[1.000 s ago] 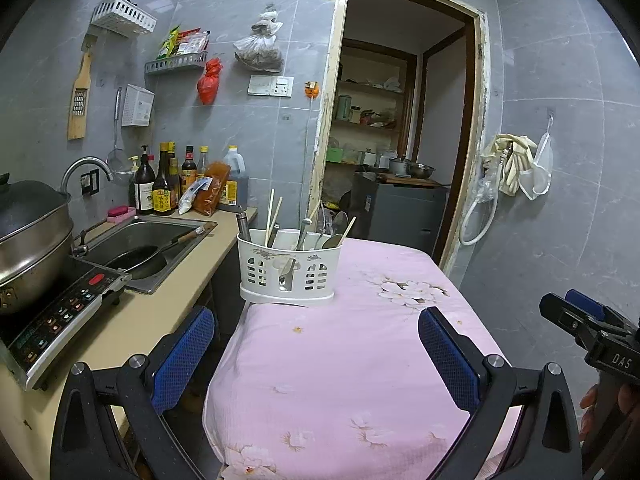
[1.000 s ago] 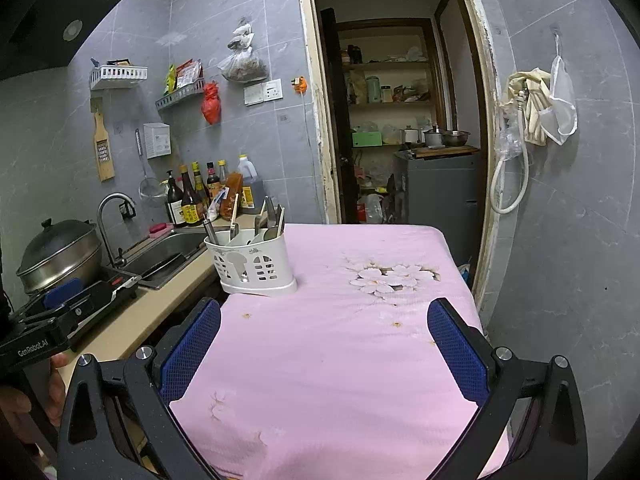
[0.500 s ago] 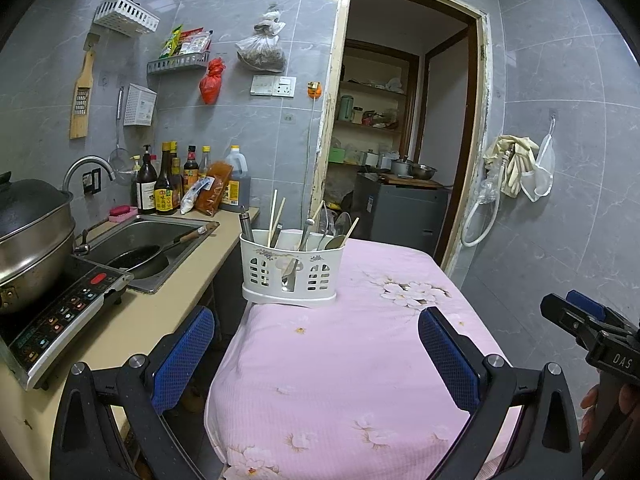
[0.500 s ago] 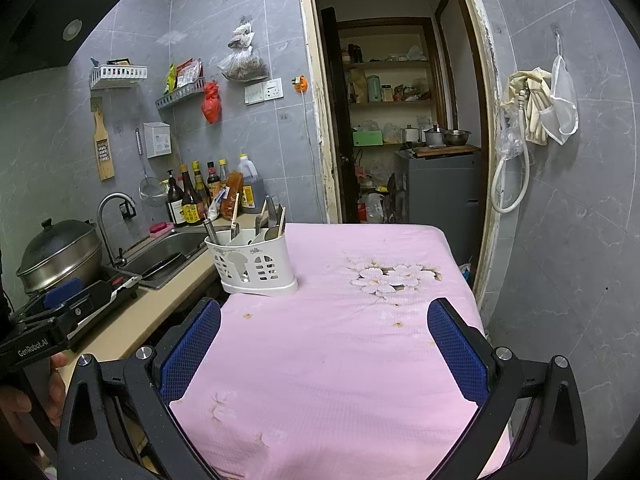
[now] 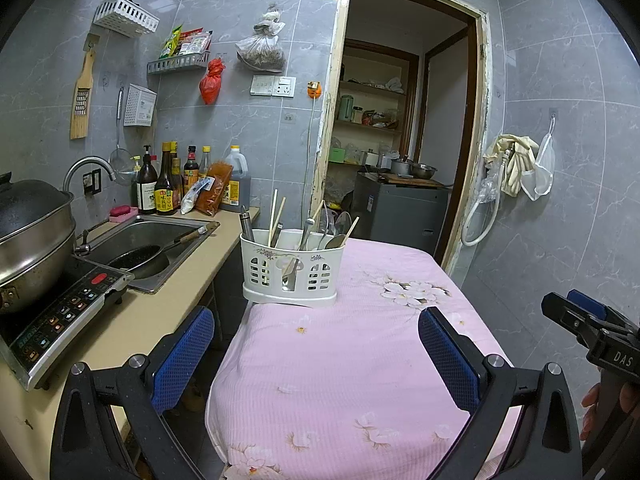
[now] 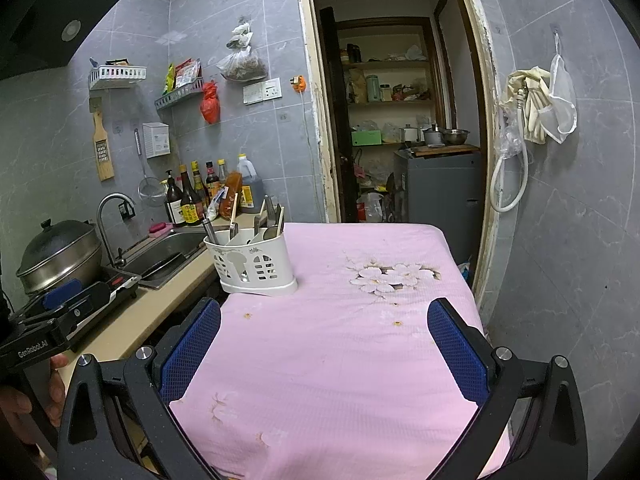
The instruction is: Organize utensils
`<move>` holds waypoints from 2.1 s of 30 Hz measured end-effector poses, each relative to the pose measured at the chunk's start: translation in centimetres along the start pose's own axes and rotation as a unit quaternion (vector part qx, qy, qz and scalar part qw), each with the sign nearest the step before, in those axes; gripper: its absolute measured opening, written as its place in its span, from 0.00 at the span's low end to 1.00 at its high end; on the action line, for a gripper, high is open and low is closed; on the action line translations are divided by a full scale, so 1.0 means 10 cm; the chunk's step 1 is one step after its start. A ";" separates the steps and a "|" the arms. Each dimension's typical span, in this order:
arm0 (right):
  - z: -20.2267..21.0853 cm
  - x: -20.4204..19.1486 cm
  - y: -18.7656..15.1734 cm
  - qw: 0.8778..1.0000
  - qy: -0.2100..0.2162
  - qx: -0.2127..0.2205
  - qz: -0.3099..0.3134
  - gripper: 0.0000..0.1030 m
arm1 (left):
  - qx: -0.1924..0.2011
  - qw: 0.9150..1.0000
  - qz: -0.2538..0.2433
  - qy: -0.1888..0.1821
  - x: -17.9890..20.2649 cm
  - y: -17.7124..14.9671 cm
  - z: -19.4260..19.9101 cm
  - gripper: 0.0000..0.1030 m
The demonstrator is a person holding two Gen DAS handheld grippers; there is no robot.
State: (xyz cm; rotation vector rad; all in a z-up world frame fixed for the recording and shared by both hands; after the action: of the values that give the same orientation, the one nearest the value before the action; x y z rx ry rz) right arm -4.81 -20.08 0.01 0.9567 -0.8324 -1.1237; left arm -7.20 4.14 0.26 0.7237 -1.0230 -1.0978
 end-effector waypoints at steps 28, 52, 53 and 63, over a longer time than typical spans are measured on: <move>0.02 0.00 -0.02 1.000 0.000 -0.002 -0.003 0.99 | 0.000 1.000 0.000 0.000 -0.02 0.01 0.00 1.00; 0.02 -0.02 -0.02 1.000 0.001 -0.003 -0.003 0.99 | -0.001 1.000 0.000 0.000 -0.03 0.00 -0.01 1.00; 0.01 -0.01 -0.01 1.000 0.001 -0.003 -0.003 0.99 | -0.001 1.000 0.000 0.000 -0.01 0.00 -0.01 1.00; 0.00 -0.03 -0.02 1.000 0.001 -0.004 -0.004 0.99 | -0.001 1.000 -0.001 0.001 -0.02 0.00 -0.01 1.00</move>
State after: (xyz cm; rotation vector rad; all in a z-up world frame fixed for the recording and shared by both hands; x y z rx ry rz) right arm -4.96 -19.83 -0.23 0.9537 -0.8225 -1.1316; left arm -7.13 4.34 0.15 0.7230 -1.0205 -1.0993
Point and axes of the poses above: each gripper's, at about its wrist camera, not at the fingertips, and z roughly against the way its jaws point, x to its right, y to its top, the point moved 2 cm from there along -z, roughly the way its jaws point, and after that the axes turned 11 degrees about z, right-handed, at the moved point
